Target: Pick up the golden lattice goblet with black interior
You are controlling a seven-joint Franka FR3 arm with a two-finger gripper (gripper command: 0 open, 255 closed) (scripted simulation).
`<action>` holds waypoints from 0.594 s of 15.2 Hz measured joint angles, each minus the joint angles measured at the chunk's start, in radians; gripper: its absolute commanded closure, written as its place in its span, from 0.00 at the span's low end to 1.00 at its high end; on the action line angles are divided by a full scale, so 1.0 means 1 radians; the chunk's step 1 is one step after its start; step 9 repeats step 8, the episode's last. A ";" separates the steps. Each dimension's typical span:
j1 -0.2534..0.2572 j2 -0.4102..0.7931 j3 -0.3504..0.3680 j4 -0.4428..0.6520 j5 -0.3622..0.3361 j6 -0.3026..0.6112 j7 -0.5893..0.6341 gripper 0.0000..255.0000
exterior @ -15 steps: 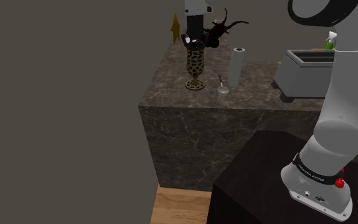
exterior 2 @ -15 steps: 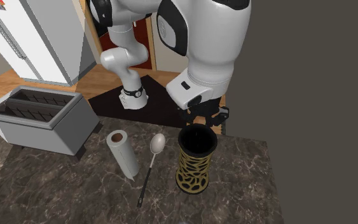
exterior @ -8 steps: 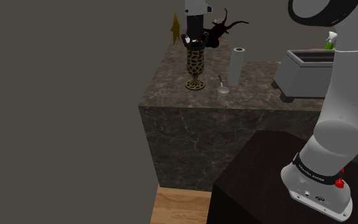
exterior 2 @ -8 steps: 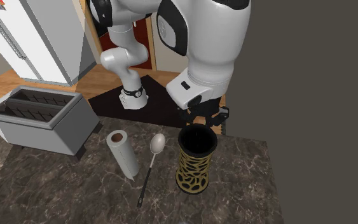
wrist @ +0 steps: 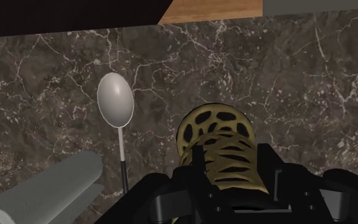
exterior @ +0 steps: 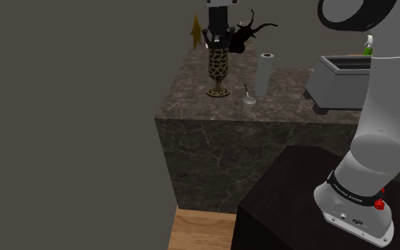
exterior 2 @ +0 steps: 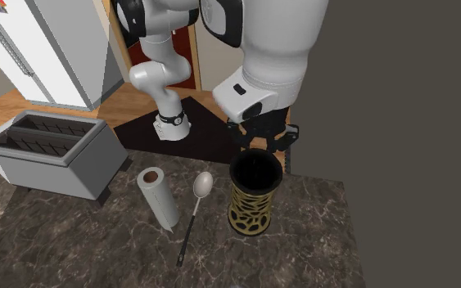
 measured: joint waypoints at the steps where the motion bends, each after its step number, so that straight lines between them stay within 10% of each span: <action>1: 0.001 0.009 0.000 0.027 -0.001 -0.019 0.002 1.00; 9: 0.006 0.054 0.002 0.188 -0.003 -0.134 0.011 1.00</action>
